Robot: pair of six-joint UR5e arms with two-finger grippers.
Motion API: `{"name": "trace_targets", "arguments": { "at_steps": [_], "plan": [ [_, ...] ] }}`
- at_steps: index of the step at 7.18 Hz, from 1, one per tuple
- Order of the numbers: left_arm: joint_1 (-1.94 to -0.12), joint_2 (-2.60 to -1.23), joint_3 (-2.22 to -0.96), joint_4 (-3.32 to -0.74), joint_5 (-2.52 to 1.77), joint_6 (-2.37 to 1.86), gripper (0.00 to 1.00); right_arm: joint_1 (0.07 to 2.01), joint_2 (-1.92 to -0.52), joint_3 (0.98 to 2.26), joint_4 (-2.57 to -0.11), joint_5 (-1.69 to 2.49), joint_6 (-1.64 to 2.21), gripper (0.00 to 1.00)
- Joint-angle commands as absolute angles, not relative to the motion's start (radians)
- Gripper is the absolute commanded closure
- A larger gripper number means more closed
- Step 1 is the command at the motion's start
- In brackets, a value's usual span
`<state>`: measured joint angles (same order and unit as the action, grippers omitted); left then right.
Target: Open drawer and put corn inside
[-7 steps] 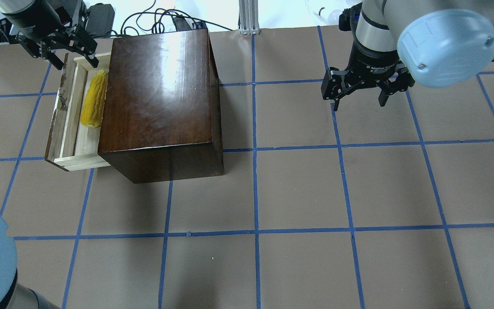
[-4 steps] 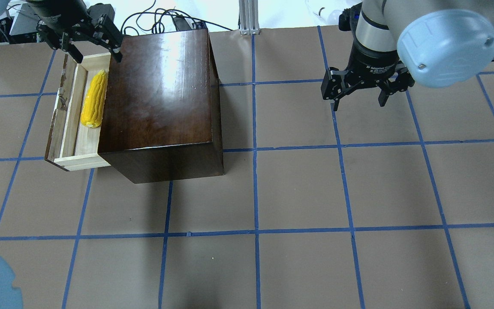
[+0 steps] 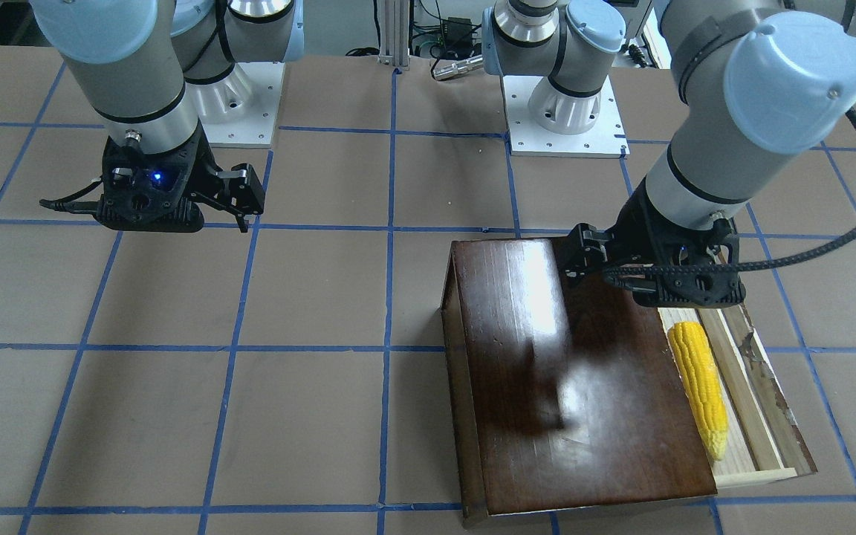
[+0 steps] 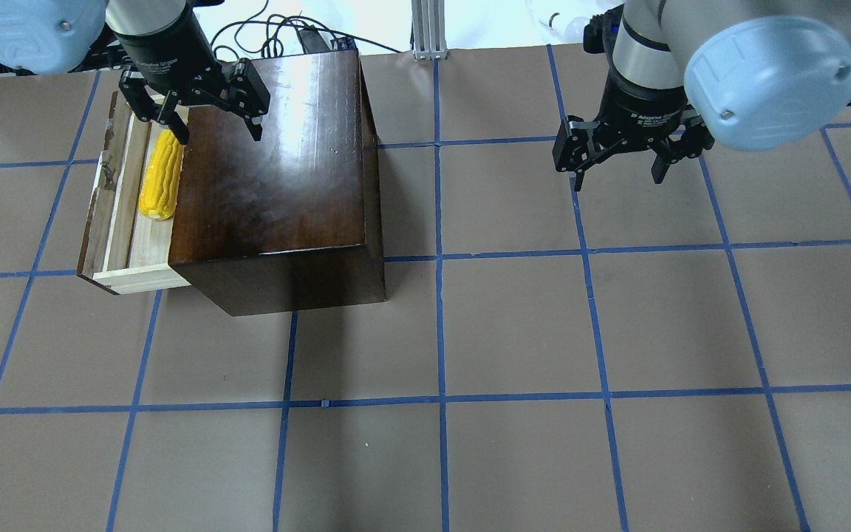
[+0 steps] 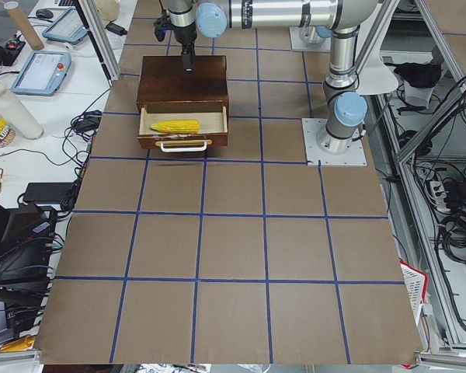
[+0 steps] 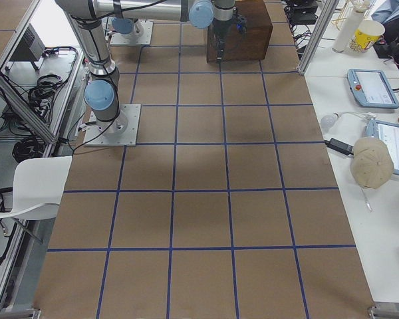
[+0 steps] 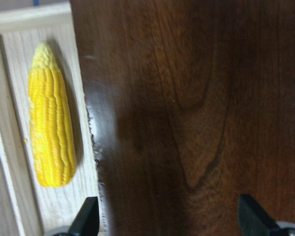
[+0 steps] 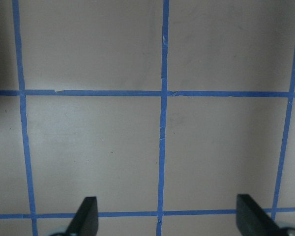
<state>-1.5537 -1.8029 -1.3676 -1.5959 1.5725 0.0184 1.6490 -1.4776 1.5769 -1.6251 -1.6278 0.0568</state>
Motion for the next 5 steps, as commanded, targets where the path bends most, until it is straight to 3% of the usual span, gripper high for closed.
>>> {"name": "trace_targets", "arguments": {
  "at_steps": [1,5],
  "plan": [
    [-1.56,-1.738,-1.42,-1.614,1.578,0.015,0.0,1.649,-1.477,1.577,-1.626,-1.629,0.057,0.0],
    [-1.548,-1.703,-1.465,-1.606,1.575,0.017,0.0,1.649,-1.477,1.577,-1.624,-1.629,0.057,0.0]
  ]
}}
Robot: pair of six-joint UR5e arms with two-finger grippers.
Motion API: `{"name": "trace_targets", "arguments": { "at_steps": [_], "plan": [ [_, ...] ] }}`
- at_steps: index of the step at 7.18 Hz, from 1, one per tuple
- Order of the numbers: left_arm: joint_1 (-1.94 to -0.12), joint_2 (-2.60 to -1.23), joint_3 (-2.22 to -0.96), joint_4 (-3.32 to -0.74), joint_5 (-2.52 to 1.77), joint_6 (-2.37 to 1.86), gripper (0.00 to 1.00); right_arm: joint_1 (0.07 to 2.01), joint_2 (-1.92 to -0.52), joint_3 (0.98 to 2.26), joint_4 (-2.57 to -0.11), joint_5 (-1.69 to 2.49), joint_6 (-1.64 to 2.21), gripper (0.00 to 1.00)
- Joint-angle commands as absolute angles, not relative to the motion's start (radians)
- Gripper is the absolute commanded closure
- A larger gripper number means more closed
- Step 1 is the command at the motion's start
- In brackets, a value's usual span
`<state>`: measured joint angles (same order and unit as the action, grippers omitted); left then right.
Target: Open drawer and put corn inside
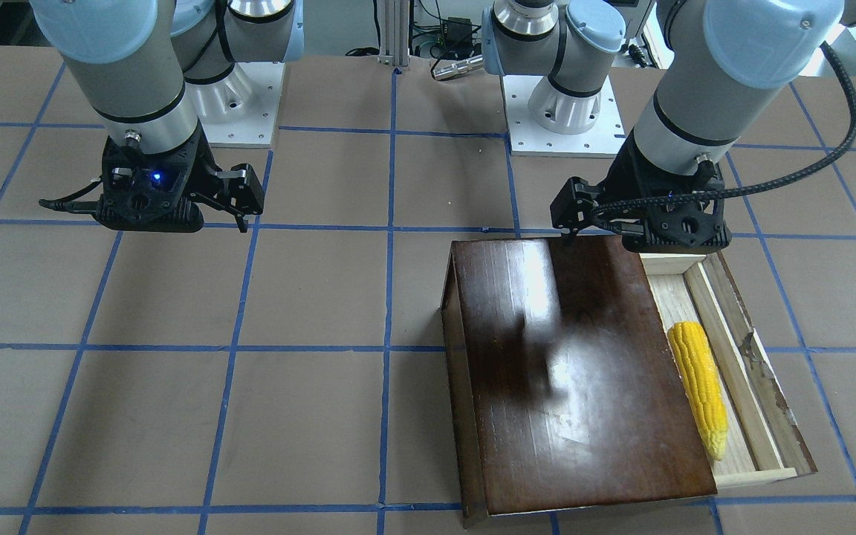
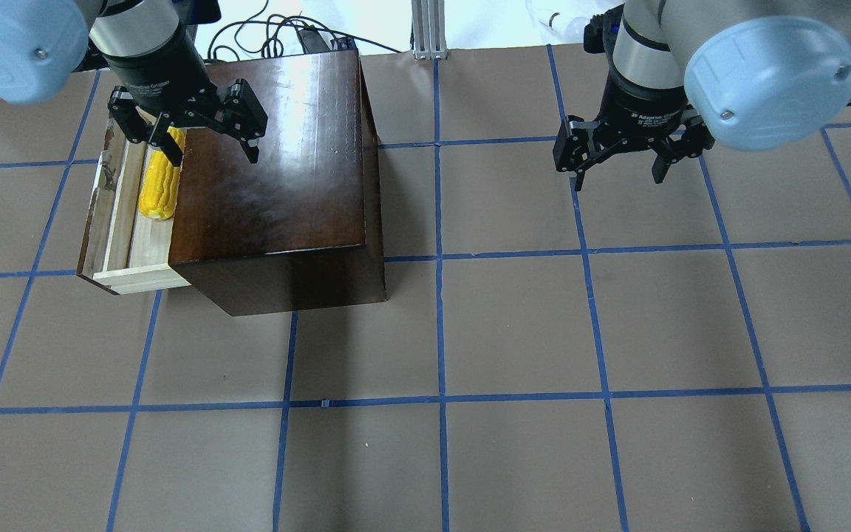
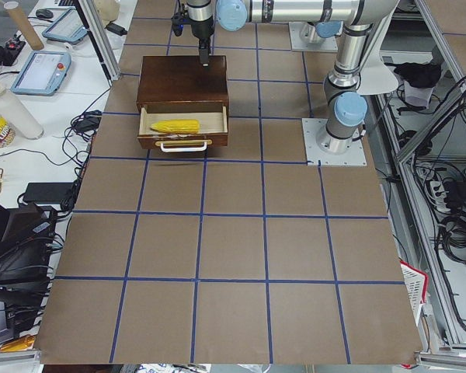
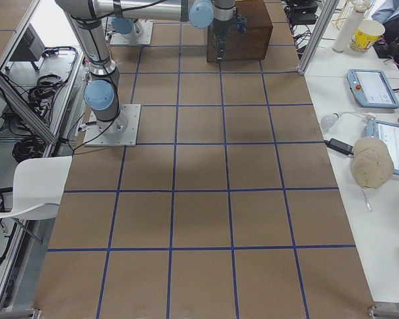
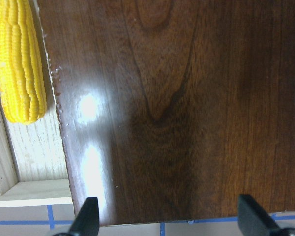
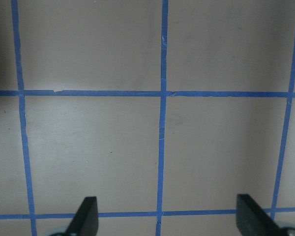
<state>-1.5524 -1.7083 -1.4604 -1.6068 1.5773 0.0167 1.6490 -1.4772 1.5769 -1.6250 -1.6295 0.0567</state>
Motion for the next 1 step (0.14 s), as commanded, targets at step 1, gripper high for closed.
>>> {"name": "trace_targets", "arguments": {
  "at_steps": [1],
  "plan": [
    [-1.548,-1.704,-1.465,-1.606,1.575,0.017,0.0,1.649,-1.477,1.577,-1.624,-1.629,0.057,0.0]
  ]
}}
